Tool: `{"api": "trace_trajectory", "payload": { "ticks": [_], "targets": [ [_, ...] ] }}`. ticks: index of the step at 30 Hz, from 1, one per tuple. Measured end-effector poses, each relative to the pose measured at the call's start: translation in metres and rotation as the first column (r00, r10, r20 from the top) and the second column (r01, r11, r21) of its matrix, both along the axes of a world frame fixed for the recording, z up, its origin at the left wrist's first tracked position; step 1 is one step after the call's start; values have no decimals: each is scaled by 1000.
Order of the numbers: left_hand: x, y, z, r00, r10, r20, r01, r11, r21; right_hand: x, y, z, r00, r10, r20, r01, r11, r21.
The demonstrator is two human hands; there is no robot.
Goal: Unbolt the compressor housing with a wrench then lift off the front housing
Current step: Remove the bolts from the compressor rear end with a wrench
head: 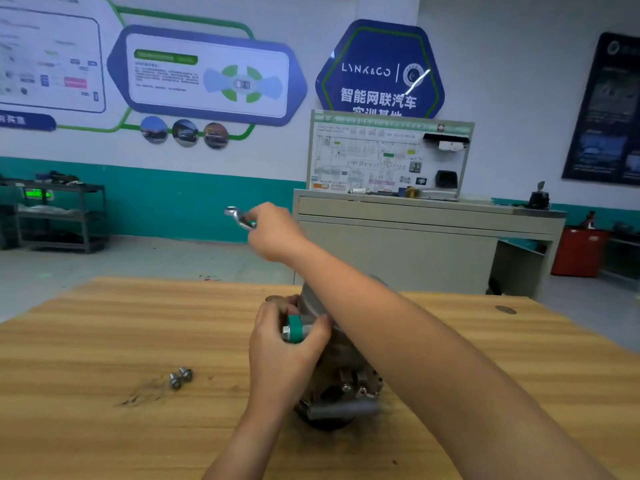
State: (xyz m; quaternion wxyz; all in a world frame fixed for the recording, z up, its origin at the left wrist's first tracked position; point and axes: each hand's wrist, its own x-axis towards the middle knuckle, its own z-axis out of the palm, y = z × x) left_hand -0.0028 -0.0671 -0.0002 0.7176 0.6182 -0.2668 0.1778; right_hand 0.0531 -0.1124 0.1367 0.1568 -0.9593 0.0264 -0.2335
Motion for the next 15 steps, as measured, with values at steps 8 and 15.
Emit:
{"api": "trace_trajectory", "payload": {
  "ticks": [8,15],
  "targets": [
    [-20,-13,-2,992,90,87,-60,953,-298,-142,10,-102,704,331,628,-289,942,-172],
    [13,9,0,972,-197,-130,175,972,-159,-156,-86,-91,711,-502,492,-243,482,842]
  ]
}}
